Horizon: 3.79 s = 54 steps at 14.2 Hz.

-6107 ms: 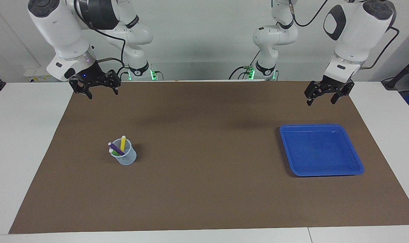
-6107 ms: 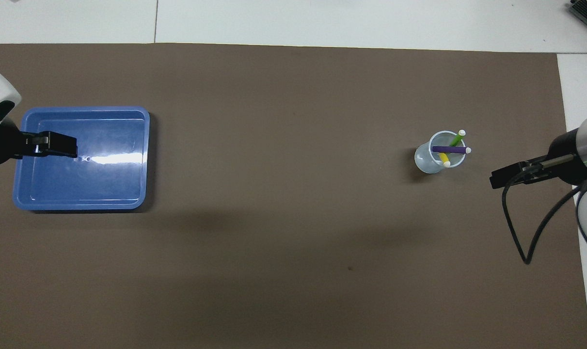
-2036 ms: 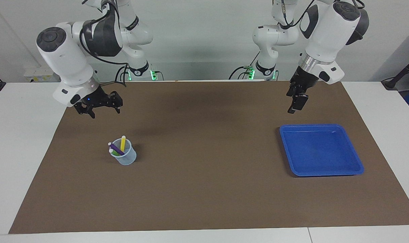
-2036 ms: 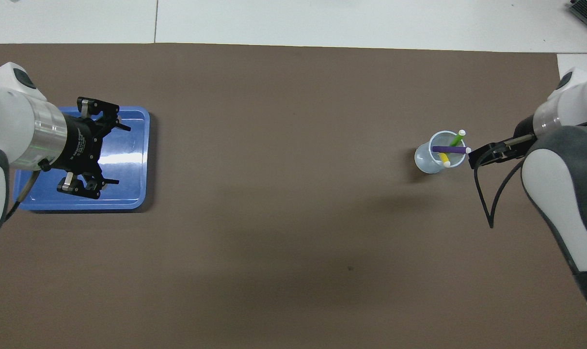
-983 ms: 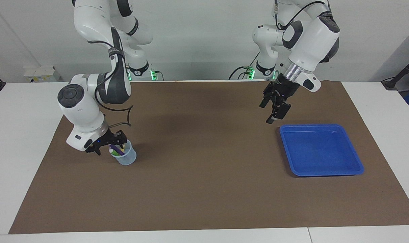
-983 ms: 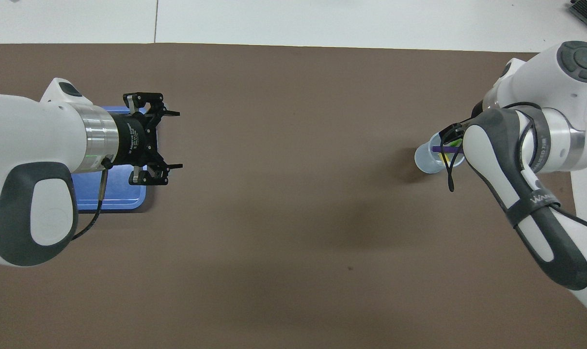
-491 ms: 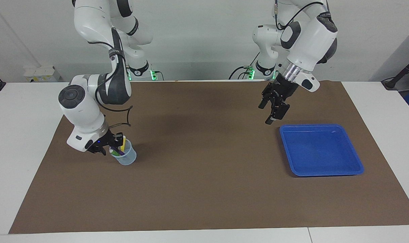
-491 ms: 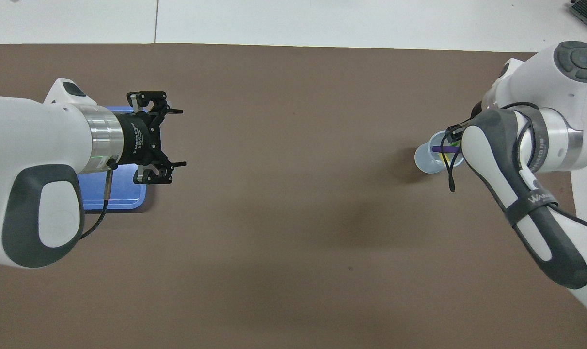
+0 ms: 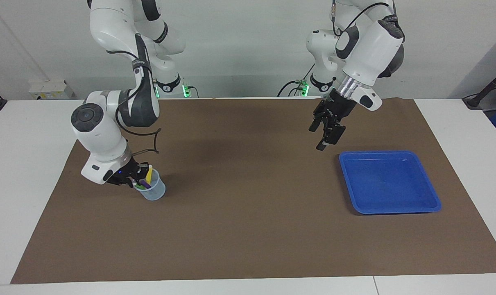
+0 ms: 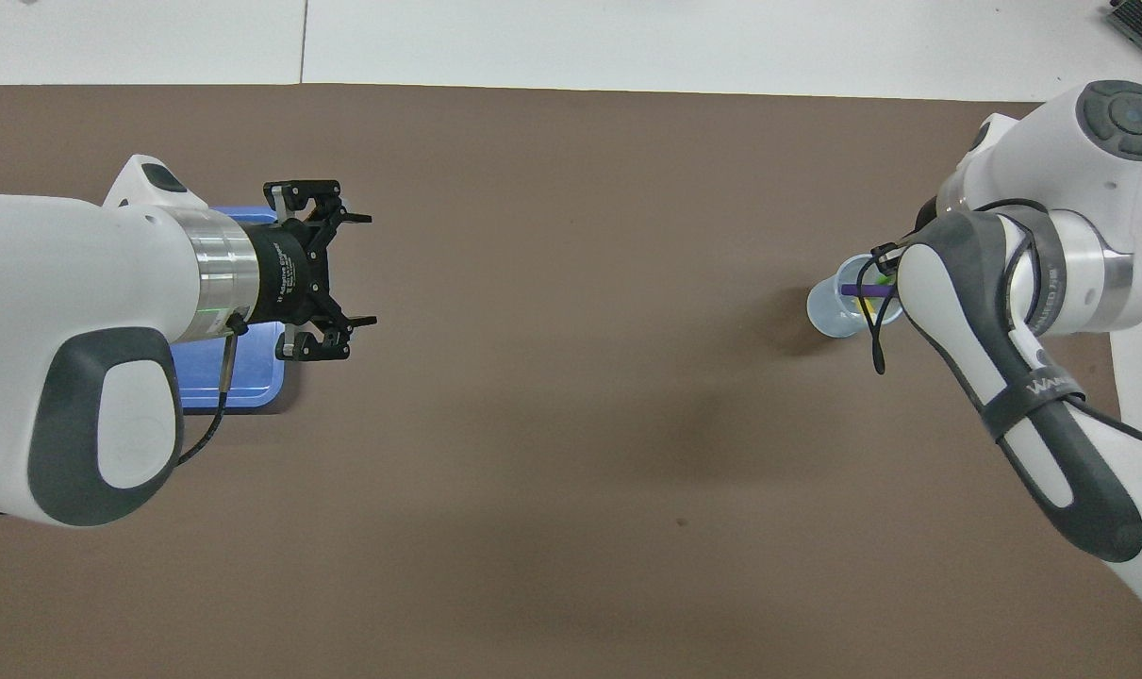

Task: Right arm passes pens to left for tray arrangement
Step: 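Grasp the green pen and lift it from the cup with the right gripper, then carry the green pen toward the left gripper while the left gripper approaches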

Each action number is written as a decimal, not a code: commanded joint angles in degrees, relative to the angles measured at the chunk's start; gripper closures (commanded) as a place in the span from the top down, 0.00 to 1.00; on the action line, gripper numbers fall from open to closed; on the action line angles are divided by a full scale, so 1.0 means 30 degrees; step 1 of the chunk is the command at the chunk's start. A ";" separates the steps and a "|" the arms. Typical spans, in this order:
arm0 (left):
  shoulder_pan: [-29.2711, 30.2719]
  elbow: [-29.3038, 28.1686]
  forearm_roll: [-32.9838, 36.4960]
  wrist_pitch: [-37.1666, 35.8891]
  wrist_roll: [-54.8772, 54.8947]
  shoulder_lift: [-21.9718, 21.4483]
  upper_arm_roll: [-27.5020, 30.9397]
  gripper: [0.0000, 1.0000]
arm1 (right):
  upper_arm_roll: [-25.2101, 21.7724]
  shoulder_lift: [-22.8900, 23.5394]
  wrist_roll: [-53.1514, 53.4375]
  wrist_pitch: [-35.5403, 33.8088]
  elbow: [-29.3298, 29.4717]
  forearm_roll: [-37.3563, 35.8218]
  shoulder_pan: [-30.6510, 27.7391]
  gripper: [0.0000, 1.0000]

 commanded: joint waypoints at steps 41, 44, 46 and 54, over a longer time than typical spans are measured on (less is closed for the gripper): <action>-0.8448 -0.1278 -0.2409 0.8569 -1.1314 0.1435 0.0271 1.00 | 0.1123 -0.4820 2.0553 -0.1993 -0.0479 1.1493 0.3776 0.07; -0.8942 -0.1045 -0.2409 1.0553 -1.1344 0.2661 0.0271 1.00 | 0.1123 -0.4820 2.1052 -0.1465 -0.0508 1.1493 0.4012 0.07; -0.8830 -0.0898 -0.2380 1.0972 -1.1431 0.3164 0.0271 1.00 | 0.1123 -0.4820 2.1170 -0.1377 -0.0537 1.1522 0.4100 0.07; -0.8624 -0.0490 -0.2292 0.9660 -1.1344 0.3164 0.0446 0.88 | 0.1123 -0.4761 2.1785 -0.0703 -0.0508 1.1494 0.4657 0.07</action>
